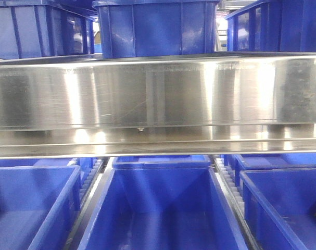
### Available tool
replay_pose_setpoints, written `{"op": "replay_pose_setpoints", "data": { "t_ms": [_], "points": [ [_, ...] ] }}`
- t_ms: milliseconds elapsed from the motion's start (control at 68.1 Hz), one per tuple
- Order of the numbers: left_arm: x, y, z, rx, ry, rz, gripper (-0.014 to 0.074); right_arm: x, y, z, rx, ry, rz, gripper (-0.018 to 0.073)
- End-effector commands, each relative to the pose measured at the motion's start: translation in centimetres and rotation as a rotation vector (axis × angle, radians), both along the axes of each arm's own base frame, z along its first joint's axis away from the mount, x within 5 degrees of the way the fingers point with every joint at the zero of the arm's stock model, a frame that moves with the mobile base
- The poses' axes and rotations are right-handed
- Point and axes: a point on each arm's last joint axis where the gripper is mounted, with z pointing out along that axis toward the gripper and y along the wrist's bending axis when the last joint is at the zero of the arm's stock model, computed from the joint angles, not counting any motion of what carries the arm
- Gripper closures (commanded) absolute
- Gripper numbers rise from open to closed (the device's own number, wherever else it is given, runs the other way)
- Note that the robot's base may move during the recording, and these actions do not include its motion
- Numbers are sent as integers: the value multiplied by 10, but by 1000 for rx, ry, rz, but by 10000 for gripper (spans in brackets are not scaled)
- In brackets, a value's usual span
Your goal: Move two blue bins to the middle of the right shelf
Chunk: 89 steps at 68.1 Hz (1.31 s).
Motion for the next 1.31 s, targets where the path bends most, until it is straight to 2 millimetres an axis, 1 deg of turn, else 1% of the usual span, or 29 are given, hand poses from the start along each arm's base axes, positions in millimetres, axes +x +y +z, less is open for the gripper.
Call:
{"op": "replay_pose_setpoints", "data": {
  "t_ms": [0, 1292],
  "points": [
    [-9, 3, 14, -43, -69, -14, 707, -1, -6, 14, 19, -102, -37, 713],
    [-8, 3, 15, -45, -72, -13, 707, 0, -6, 15, 24, -112, -38, 713]
  ]
}}
